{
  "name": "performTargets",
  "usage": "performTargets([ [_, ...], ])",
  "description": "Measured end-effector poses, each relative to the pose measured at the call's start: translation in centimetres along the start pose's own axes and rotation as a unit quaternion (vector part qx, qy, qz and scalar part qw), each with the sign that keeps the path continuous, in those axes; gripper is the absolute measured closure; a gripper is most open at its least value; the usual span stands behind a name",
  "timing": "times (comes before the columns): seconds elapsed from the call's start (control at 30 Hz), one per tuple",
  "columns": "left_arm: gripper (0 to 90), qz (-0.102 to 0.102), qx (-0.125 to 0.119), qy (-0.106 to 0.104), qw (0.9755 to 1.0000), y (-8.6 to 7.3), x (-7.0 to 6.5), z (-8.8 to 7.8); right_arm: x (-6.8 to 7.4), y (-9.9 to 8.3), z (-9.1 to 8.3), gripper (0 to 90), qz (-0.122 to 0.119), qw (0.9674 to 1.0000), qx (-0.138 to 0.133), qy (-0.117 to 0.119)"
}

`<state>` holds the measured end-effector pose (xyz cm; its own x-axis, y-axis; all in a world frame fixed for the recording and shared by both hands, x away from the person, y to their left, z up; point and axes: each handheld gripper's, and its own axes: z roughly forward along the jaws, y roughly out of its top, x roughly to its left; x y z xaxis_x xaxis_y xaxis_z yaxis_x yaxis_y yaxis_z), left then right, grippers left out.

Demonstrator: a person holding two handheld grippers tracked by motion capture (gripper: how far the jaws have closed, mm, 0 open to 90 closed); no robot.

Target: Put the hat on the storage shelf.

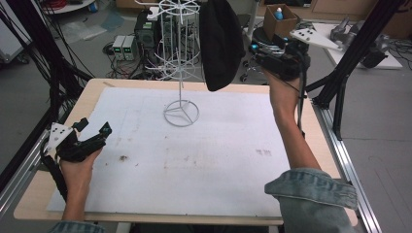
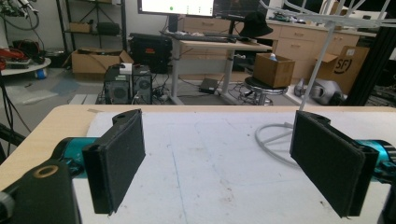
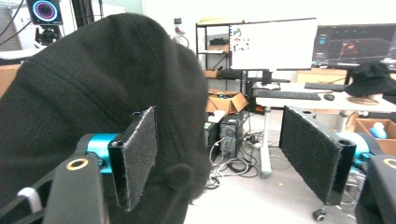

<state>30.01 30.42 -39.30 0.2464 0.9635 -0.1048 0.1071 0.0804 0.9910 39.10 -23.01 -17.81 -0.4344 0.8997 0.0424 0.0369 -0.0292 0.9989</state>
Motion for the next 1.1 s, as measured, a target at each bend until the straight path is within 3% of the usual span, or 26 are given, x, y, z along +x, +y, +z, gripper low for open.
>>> performTargets([
  [0.2, 18.1, -0.001, 0.000, -0.001, 1.0000, 0.0, -0.1, 0.0, -1.3, 0.0, -2.3, 25.4, -0.008, 0.9997, -0.016, -0.014],
  [0.43, 18.1, 0.001, 0.002, 0.001, 1.0000, -0.1, -0.1, 0.1, -2.8, -1.3, -5.1, 20.4, -0.004, 0.9992, -0.029, -0.029],
  [0.6, 18.0, 0.001, 0.003, 0.002, 1.0000, -0.1, -0.1, 0.2, -3.6, -3.5, -7.3, 12.4, -0.003, 0.9985, -0.032, -0.046],
  [0.73, 18.0, 0.003, 0.004, 0.003, 1.0000, -0.2, -0.1, 0.3, -3.6, -4.7, -8.4, 11.9, -0.009, 0.9984, -0.031, -0.047],
  [0.8, 18.0, 0.005, 0.004, 0.003, 1.0000, -0.2, -0.1, 0.3, -3.4, -6.2, -9.5, 11.4, -0.030, 0.9975, -0.037, -0.052],
  [1.1, 18.0, 0.008, 0.009, 0.002, 0.9999, -0.3, -0.2, 0.3, -3.8, -10.5, -10.9, 10.7, -0.034, 0.9972, -0.027, -0.061],
])
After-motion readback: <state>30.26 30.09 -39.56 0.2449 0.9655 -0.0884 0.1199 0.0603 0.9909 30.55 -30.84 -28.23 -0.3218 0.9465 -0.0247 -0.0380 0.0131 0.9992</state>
